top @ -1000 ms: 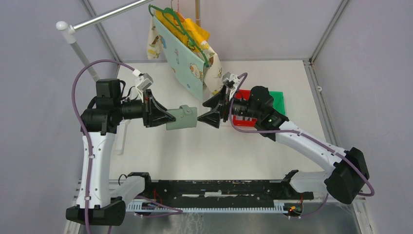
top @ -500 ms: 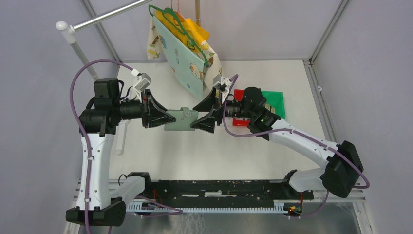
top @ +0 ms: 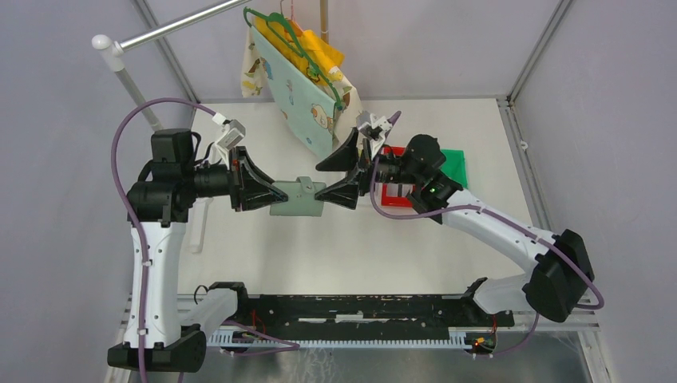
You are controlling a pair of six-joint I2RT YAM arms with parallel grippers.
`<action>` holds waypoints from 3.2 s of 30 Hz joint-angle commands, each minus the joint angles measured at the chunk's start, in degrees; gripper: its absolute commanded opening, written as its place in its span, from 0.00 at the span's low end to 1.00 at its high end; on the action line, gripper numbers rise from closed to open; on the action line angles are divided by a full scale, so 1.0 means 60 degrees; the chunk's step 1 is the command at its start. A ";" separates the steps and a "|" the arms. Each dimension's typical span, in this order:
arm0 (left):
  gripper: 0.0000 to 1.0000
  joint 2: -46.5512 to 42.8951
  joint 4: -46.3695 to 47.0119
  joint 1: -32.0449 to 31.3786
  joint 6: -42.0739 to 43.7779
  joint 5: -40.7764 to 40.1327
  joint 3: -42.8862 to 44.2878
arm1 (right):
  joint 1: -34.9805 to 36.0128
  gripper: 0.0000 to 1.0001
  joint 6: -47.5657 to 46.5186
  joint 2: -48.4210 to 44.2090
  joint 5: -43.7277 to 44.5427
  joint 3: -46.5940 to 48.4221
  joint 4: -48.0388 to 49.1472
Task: Take the credit cards out of the card holder
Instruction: Open the card holder at the center of the board.
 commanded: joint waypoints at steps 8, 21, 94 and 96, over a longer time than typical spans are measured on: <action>0.02 -0.0071 0.0543 -0.0031 -0.0913 0.0968 0.0681 | 0.0604 0.90 0.1490 0.0780 -0.0720 0.0842 0.2508; 0.02 -0.0330 0.0613 -0.0038 -0.0855 0.1167 0.0199 | 0.0794 0.57 0.2920 0.1697 -0.1016 0.1599 0.3982; 0.02 -0.2139 0.6095 -0.0046 -0.5133 -0.0014 -0.2273 | 0.0135 0.98 -0.0643 -0.0577 -0.0394 0.1821 -0.2583; 0.02 -0.2050 0.6095 -0.0046 -0.5216 0.0266 -0.2167 | 0.0083 0.98 -0.0814 -0.0851 -0.0322 0.1367 -0.2714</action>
